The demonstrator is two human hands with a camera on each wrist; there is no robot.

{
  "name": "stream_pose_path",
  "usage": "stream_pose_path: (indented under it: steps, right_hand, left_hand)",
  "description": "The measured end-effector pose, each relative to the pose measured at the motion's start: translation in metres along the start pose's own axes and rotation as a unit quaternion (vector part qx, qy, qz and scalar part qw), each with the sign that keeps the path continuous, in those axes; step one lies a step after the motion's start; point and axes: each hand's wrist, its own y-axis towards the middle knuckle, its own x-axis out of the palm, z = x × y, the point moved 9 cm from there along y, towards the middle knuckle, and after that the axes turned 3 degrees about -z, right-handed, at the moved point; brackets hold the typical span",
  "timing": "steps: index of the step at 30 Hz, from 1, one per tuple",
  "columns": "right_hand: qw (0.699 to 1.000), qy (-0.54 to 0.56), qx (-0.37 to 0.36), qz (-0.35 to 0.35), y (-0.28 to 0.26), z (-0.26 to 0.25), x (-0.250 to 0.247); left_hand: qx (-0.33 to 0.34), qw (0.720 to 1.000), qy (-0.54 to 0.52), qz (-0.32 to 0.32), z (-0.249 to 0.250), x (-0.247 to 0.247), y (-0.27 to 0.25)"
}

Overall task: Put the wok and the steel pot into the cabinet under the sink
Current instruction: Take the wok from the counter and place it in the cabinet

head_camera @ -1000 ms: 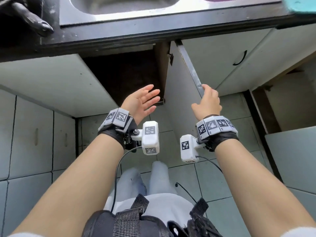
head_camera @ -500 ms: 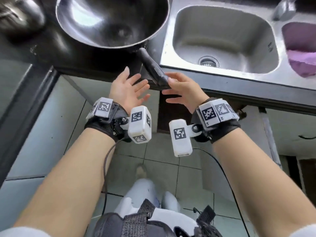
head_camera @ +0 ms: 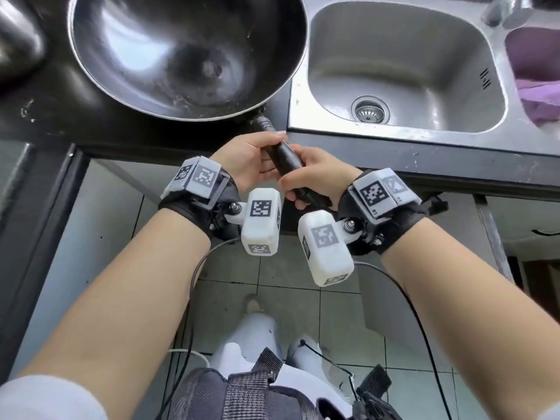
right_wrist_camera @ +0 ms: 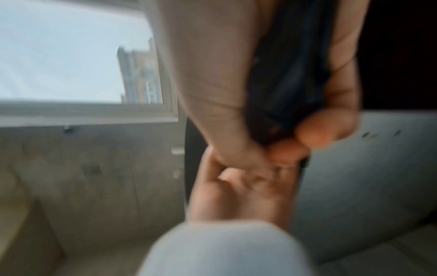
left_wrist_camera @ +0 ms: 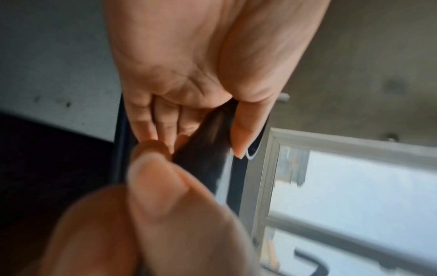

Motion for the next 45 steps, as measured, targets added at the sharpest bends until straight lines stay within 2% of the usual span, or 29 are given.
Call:
stream_pose_path:
  steps: [2,4,13,16,24,29,35,40,42,45]
  right_hand:
    - [1.0,-0.011,-0.016,-0.009,-0.012,0.016,0.004]
    - [1.0,0.012,-0.024,-0.014,-0.029,0.035,0.003]
    - [0.996,-0.005,-0.05,-0.069,-0.152,0.128,0.002]
    - [0.995,-0.03,-0.029,-0.088,-0.194,0.166,0.003]
    - [0.985,-0.091,0.072,-0.125,-0.252,0.25,0.016]
    - [0.985,-0.015,0.147,-0.094,-0.255,0.29,0.017]
    - [0.954,0.115,0.275,-0.018,-0.238,0.329,-0.001]
    - [0.909,0.244,0.337,0.031,-0.196,0.329,-0.035]
    - [0.887,0.296,0.352,0.043,-0.172,0.327,-0.047]
    - [0.872,0.35,0.338,0.06,-0.125,0.334,-0.062]
  left_hand:
    - [-0.018,0.998,0.057,0.005,-0.013,0.004,-0.004]
    - [-0.035,0.996,0.08,-0.016,-0.034,0.014,-0.013]
    - [-0.008,0.999,0.035,-0.032,-0.159,0.096,-0.083]
    - [-0.028,0.998,0.027,-0.045,-0.21,0.121,-0.106]
    - [-0.106,0.992,-0.073,0.01,-0.321,0.135,-0.14]
    - [-0.173,0.979,-0.102,0.016,-0.371,0.132,-0.133]
    - [-0.281,0.952,-0.102,-0.06,-0.407,0.149,-0.095]
    - [-0.348,0.927,-0.114,-0.083,-0.39,0.156,-0.042]
    - [-0.373,0.919,-0.081,-0.095,-0.378,0.147,-0.017]
    - [-0.374,0.92,-0.016,-0.117,-0.361,0.125,0.037]
